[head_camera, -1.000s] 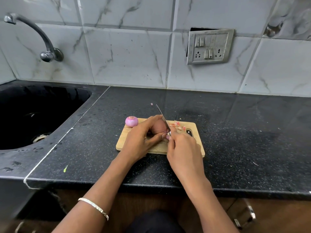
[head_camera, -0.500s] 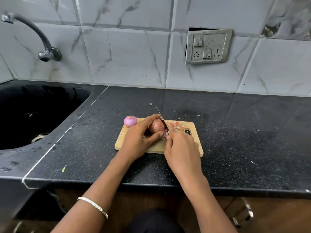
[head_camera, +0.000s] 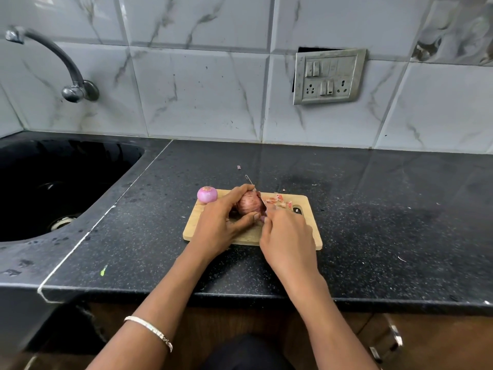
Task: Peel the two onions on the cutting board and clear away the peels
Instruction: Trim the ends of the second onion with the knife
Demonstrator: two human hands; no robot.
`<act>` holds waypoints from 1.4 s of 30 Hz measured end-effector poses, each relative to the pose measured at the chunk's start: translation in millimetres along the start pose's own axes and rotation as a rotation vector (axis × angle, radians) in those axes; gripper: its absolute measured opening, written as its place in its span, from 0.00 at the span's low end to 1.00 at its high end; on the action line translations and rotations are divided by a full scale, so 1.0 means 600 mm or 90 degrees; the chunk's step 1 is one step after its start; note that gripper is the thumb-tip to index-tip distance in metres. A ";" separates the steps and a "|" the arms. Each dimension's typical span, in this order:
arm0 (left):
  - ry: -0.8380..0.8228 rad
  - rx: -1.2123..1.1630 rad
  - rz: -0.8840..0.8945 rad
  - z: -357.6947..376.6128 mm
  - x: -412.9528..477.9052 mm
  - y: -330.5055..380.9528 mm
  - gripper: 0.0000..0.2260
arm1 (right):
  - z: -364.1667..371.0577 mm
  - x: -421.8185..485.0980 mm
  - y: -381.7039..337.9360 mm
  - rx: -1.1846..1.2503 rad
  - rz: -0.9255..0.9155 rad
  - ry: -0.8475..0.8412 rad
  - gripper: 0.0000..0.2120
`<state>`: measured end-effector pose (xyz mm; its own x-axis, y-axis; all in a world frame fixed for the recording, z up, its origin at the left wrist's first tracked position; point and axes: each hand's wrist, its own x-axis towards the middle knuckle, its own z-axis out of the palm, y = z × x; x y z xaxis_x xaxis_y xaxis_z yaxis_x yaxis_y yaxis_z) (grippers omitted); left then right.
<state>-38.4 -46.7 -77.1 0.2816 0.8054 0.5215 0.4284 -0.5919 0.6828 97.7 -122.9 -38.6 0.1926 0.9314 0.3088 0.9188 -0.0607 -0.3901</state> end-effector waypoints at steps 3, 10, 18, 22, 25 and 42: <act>0.003 -0.008 -0.016 0.001 0.001 -0.003 0.24 | -0.001 -0.017 0.014 0.008 0.012 -0.017 0.17; 0.031 -0.014 -0.027 -0.002 -0.003 -0.004 0.23 | -0.021 -0.042 0.041 0.079 0.019 0.058 0.19; 0.051 0.017 -0.038 -0.007 -0.004 -0.009 0.26 | -0.003 0.022 0.048 0.200 0.034 0.044 0.06; 0.043 0.051 -0.034 -0.009 -0.005 -0.012 0.29 | 0.001 0.050 0.046 0.199 0.062 0.037 0.09; 0.034 0.105 -0.018 -0.007 -0.006 -0.011 0.29 | -0.001 0.069 0.045 0.229 0.081 0.004 0.14; 0.016 0.031 -0.019 -0.013 -0.007 -0.004 0.20 | 0.008 0.076 0.056 0.110 0.091 0.019 0.07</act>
<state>-47.4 -48.8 -77.0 0.2464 0.8215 0.5142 0.4776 -0.5646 0.6732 135.5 -80.6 -41.6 0.3286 0.9066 0.2647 0.8095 -0.1260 -0.5734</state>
